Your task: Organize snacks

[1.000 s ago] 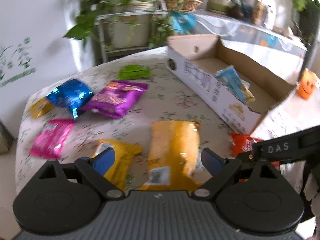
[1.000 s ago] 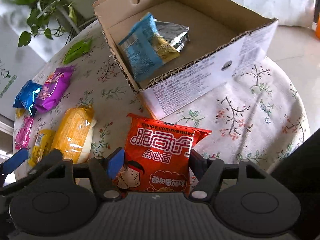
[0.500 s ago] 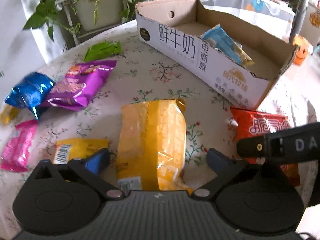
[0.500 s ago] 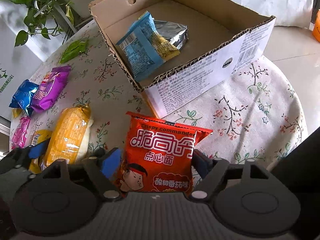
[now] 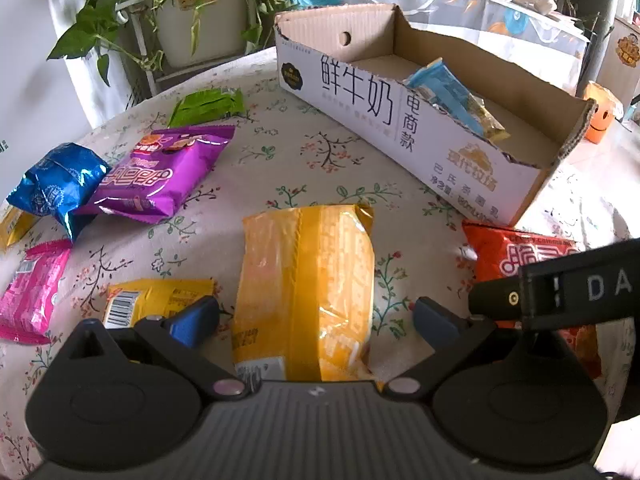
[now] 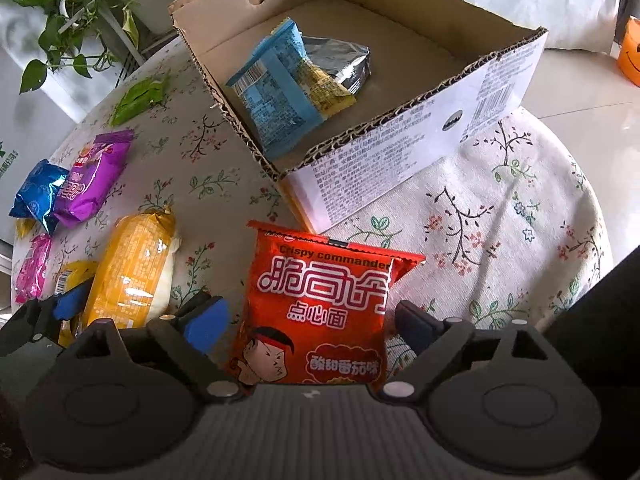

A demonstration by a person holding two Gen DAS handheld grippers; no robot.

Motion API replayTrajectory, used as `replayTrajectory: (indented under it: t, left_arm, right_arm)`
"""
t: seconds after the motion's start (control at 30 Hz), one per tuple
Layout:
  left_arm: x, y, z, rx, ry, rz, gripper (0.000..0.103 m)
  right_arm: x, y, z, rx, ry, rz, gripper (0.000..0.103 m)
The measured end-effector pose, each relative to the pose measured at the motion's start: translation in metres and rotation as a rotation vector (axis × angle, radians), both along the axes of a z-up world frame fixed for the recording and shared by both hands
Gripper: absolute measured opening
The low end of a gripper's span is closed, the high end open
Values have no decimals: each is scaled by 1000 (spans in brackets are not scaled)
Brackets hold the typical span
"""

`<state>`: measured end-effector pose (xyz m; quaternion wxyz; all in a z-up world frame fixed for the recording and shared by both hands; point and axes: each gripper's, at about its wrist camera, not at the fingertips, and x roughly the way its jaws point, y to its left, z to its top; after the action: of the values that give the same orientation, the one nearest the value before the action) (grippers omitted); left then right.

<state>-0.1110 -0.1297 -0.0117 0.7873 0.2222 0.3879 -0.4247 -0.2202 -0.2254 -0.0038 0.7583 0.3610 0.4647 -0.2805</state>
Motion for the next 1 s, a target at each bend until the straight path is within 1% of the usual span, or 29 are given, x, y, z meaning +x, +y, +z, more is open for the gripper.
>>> replayTrajectory:
  t: [0.17,0.23,0.3,0.37,0.4,0.43,0.47,0.5,0.53,0.57,0.63,0.7,0.83,1.0]
  left_arm:
    - [2,-2,1,11,-1,14,103]
    - [2,-1,1,10,-7,21,101]
    - [1,1,3,5,-7,16,92]
    - [-2,2,4,-1,-2,14,87]
    - [-4,2,4,-6,-1,13,81]
    - [-4,4,6,-14,1,18,77]
    - [-5,5,7,-19,4,26,71]
    - [-5,6,8,-17,5,27,64]
    - [-6,8,9,-18,4,30,60]
    - [-7,10,10,-18,4,36,56]
    - [-7,15,12,-19,16,52,54]
    - [-9,20,12,-19,21,64,54]
    - [-17,32,15,-11,21,90,53]
    - [-22,52,22,-32,37,145,53]
  right_arm:
    - [3,-2,-3,-25,21,-11,98]
    - [3,-3,-4,-28,21,-13,98]
    - [2,-3,-4,-30,19,-14,97]
    - [1,-3,-3,-36,18,-12,95]
    - [1,-3,-3,-42,17,-7,93]
    - [1,-2,-3,-49,18,1,92]
    - [0,0,-2,-57,17,11,90]
    - [-1,1,-1,-61,5,17,85]
    - [-2,1,0,-53,-12,26,80]
    - [-2,2,0,-55,-13,33,77]
    - [-4,4,1,-59,-20,49,74]
    - [-5,5,2,-43,-39,66,73]
    - [-9,9,4,-16,-65,104,73]
    - [-10,17,5,35,-104,159,72]
